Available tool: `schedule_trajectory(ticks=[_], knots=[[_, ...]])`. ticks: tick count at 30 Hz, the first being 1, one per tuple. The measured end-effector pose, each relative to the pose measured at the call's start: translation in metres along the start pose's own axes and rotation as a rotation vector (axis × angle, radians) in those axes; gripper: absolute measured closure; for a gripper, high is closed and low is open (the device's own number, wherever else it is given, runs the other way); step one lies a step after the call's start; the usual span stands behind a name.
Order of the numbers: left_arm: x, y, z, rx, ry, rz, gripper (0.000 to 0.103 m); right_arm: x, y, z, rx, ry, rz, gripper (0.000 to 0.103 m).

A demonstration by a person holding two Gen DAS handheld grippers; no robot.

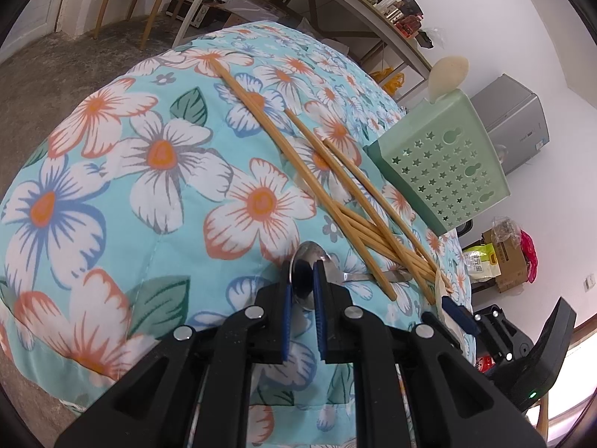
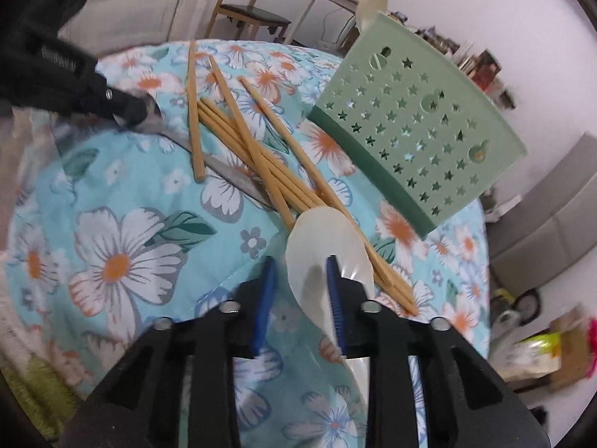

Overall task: Organize utensils
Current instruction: 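Lift the cream spoon with the right tool while the left tool holds the metal spoon, then release the metal spoon into the holder from the left tool while the right tool follows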

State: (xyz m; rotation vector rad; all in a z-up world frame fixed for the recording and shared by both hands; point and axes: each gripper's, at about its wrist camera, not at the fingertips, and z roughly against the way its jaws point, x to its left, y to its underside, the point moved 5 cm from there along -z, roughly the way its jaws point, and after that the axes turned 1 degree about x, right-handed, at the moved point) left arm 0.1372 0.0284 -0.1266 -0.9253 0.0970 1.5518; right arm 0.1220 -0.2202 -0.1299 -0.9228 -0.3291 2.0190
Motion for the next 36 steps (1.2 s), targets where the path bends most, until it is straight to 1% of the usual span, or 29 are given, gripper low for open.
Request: schedule_trajectory(ticks=[2, 5, 10, 14, 18, 25, 27, 31, 33, 34, 36], knots=[[0.000, 0.000, 0.000, 0.000, -0.001, 0.000, 0.093, 0.002, -0.001, 0.001, 0.000, 0.028, -0.002, 0.095], [-0.001, 0.000, 0.002, -0.008, -0.005, -0.005, 0.093, 0.001, -0.003, 0.012, -0.029, 0.054, -0.007, 0.100], [-0.007, 0.000, 0.014, -0.041, -0.021, -0.037, 0.095, -0.006, -0.007, 0.030, -0.072, 0.055, -0.043, 0.102], [-0.018, -0.002, 0.031, -0.085, -0.045, -0.088, 0.098, -0.025, -0.011, 0.044, -0.105, 0.004, -0.139, 0.102], [-0.035, -0.006, 0.054, -0.136, -0.082, -0.174, 0.100, -0.052, -0.016, 0.058, -0.146, -0.051, -0.256, 0.102], [-0.067, -0.021, 0.107, -0.223, -0.145, -0.302, 0.101, -0.097, -0.021, 0.074, -0.232, -0.112, -0.422, 0.102], [-0.077, -0.028, 0.121, -0.253, -0.139, -0.320, 0.101, -0.107, -0.021, 0.076, -0.253, -0.124, -0.458, 0.102], [-0.109, -0.052, 0.151, -0.327, -0.075, -0.348, 0.101, -0.128, -0.022, 0.085, -0.305, -0.154, -0.534, 0.102], [-0.126, -0.063, 0.161, -0.368, -0.052, -0.380, 0.101, -0.138, -0.023, 0.090, -0.331, -0.171, -0.568, 0.102], [-0.141, -0.073, 0.166, -0.399, -0.040, -0.412, 0.101, -0.143, -0.023, 0.092, -0.342, -0.174, -0.581, 0.102], [-0.159, -0.086, 0.168, -0.432, -0.030, -0.451, 0.101, -0.155, -0.024, 0.099, -0.372, -0.186, -0.608, 0.102]])
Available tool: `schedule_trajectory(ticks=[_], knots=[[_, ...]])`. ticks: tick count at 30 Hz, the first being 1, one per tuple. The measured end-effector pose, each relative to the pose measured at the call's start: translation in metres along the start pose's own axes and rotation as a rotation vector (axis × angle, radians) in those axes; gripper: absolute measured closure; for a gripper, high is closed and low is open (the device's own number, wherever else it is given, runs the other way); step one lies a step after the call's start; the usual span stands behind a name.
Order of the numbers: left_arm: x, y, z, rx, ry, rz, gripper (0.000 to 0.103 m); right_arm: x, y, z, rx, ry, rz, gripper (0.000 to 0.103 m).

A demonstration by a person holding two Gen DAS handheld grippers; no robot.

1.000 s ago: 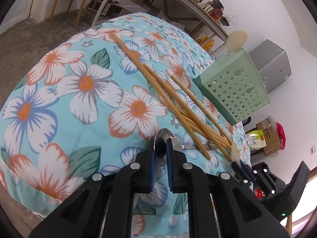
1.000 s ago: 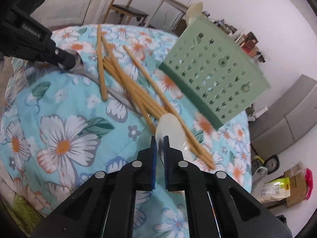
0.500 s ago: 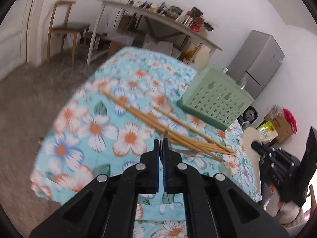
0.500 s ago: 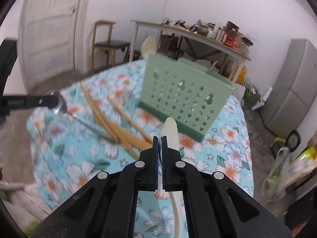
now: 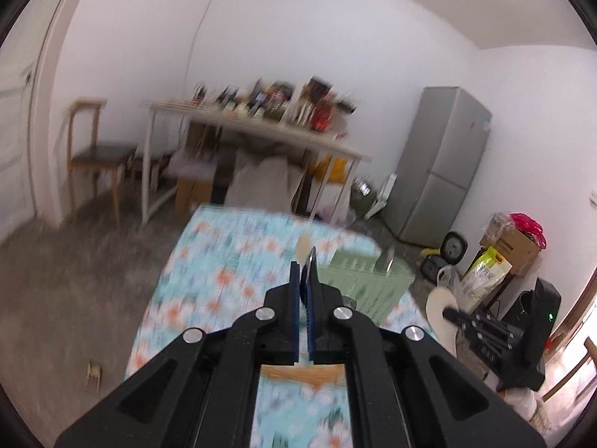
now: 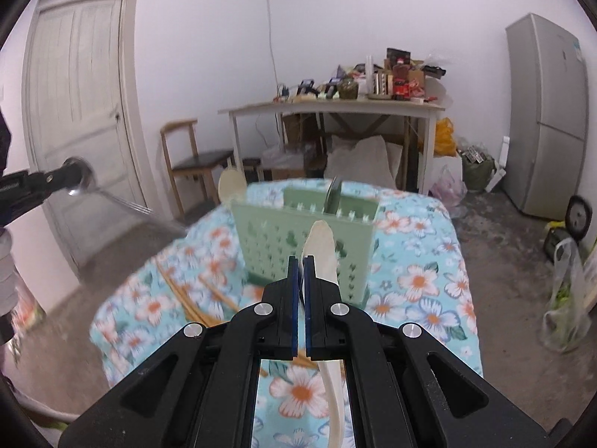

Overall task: Organize utensils
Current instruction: 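Release the metal spoon into the holder from the left tool while the right tool follows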

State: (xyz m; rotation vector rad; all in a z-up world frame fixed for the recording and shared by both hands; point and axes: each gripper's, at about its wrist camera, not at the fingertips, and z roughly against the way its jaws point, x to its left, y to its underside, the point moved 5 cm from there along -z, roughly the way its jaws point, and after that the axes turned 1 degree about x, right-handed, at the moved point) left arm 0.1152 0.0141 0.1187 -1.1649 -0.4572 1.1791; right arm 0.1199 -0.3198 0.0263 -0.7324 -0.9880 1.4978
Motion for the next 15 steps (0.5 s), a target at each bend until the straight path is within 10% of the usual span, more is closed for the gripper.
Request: schedule_trajectory(ticks=[7, 15], knots=[[-0.033, -0.053, -0.052, -0.049, -0.047, -0.185, 0.101, -0.024, -0.036, 0.018, -0.103, -0.020, -0.053, 0.102], [-0.038, -0.056, -0.133, 0.119, -0.164, -0.358, 0.101, -0.037, -0.047, 0.017, -0.120, -0.005, -0.051, 0.102]])
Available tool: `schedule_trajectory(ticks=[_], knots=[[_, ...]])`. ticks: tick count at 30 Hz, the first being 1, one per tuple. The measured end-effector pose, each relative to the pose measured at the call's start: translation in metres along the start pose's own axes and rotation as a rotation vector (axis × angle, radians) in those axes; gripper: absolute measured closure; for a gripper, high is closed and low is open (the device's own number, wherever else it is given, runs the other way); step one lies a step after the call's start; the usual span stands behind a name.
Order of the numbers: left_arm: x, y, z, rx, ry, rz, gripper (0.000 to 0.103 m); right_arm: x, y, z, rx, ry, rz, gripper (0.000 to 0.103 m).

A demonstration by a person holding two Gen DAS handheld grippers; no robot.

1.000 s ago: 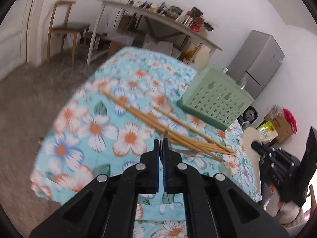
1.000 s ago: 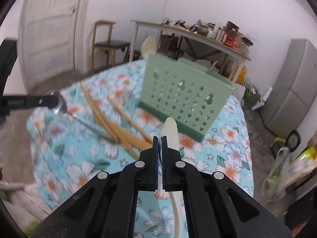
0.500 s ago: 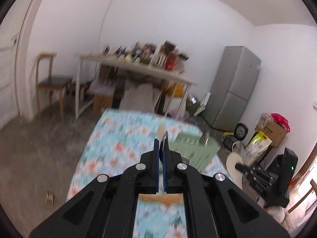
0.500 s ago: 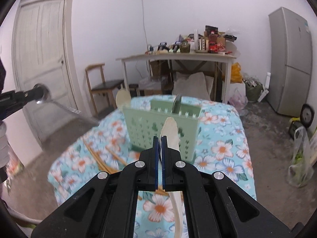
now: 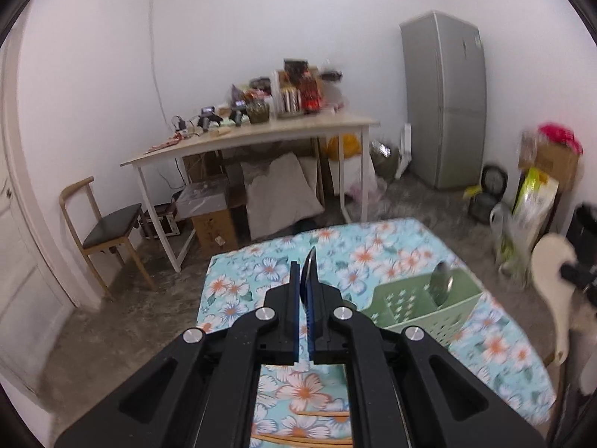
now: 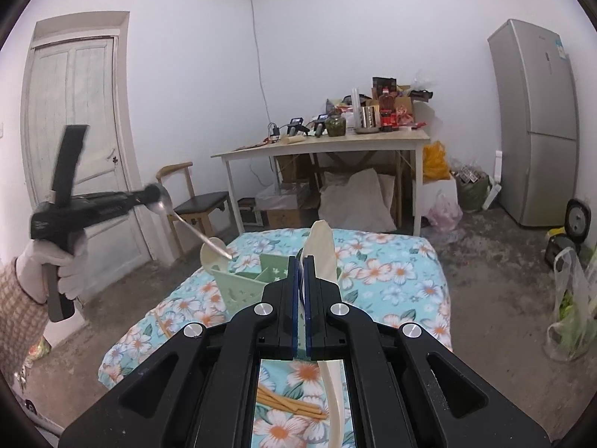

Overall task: Organize utensils
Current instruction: 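Release the metal spoon into the holder from the left tool while the right tool follows, then lower the cream spoon into the green holder and open the right tool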

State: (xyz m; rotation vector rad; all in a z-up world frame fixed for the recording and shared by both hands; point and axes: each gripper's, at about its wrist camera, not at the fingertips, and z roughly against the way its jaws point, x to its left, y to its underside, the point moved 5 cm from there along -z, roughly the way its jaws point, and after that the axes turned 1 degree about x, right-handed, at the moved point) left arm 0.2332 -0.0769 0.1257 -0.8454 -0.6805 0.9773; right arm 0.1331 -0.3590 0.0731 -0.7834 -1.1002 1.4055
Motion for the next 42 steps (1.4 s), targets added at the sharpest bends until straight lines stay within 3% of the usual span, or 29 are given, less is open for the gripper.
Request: schedule_trajectory(ticks=[9, 17, 23, 31, 42], knots=[[-0.021, 0.008, -0.063, 0.161, 0.074, -0.059, 0.101, -0.008, -0.024, -0.013, -0.042, -0.055, -0.044, 0.102], [-0.019, 0.023, -0.098, 0.241, 0.209, 0.112, 0.096, -0.022, -0.073, -0.026, -0.153, -0.206, -0.160, 0.102], [-0.007, 0.026, -0.095, 0.195, 0.269, 0.206, 0.080, -0.029, -0.092, -0.054, -0.196, -0.300, -0.231, 0.102], [0.014, 0.028, -0.072, 0.114, 0.257, 0.267, 0.074, -0.043, -0.100, -0.093, -0.227, -0.385, -0.326, 0.102], [0.063, 0.071, -0.043, 0.108, 0.178, 0.389, 0.071, -0.049, -0.052, -0.154, -0.130, -0.376, -0.339, 0.102]])
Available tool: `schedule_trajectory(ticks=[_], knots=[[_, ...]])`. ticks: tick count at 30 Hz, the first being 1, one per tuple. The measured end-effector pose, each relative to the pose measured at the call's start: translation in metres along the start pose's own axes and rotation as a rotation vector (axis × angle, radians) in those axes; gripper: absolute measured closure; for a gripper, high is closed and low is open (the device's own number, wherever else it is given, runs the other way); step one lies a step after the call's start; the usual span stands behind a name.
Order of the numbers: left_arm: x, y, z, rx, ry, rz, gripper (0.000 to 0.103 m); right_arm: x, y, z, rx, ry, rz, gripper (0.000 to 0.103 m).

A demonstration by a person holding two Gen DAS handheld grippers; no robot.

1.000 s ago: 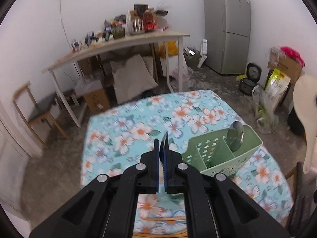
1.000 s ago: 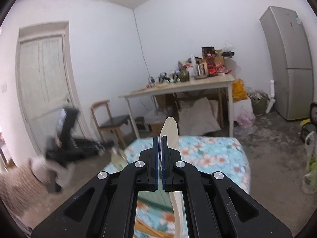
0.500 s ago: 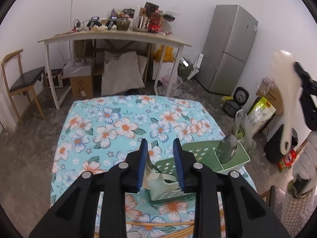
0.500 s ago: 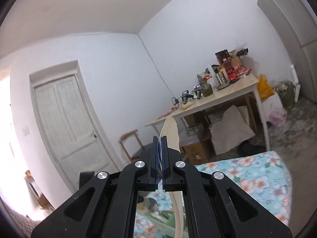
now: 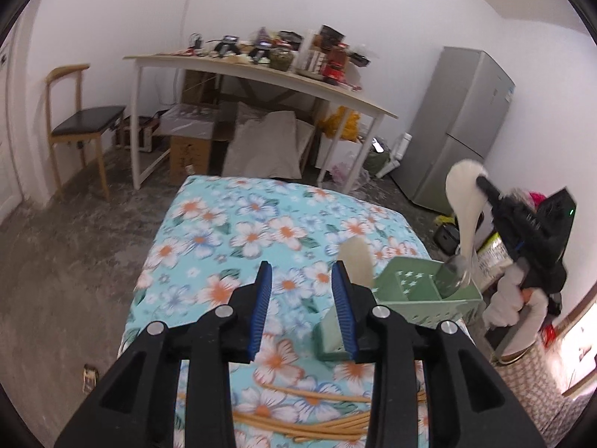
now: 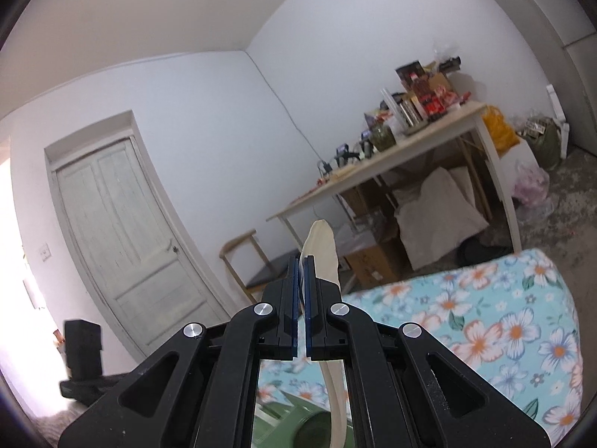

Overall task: Organize utensils
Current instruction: 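Lower the cream spoon into the green holder and open the right tool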

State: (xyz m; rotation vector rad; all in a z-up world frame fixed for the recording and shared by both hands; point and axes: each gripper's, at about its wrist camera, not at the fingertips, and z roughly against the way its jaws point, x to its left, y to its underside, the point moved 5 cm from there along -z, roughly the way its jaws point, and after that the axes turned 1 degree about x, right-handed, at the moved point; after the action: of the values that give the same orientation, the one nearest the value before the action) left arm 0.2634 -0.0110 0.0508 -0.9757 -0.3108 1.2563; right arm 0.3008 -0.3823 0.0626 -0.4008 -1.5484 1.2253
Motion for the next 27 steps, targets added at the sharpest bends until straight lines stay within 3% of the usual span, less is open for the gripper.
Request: schedule_trajectory(ticks=[6, 12, 13, 15, 24, 27], knots=[[0.020, 0.012, 0.003, 0.007, -0.020, 0.074, 0.071, 0.000, 0.025, -0.006, 0.076, 0.014, 0.037, 0.101], [0.023, 0.020, 0.011, -0.008, -0.012, 0.096, 0.071, 0.004, 0.039, 0.019, 0.112, 0.051, 0.044, 0.093], [0.024, 0.020, 0.012, -0.010, -0.009, 0.098, 0.071, 0.006, 0.039, 0.025, 0.111, 0.057, 0.042, 0.091], [0.025, 0.023, 0.015, -0.011, 0.001, 0.109, 0.071, 0.007, 0.039, 0.033, 0.106, 0.064, 0.040, 0.078], [0.021, 0.040, 0.042, -0.033, 0.033, 0.130, 0.071, 0.024, 0.024, 0.057, 0.087, 0.087, 0.051, 0.077], [0.020, 0.045, 0.054, -0.048, 0.040, 0.138, 0.071, 0.028, 0.017, 0.060, 0.083, 0.068, 0.030, 0.070]])
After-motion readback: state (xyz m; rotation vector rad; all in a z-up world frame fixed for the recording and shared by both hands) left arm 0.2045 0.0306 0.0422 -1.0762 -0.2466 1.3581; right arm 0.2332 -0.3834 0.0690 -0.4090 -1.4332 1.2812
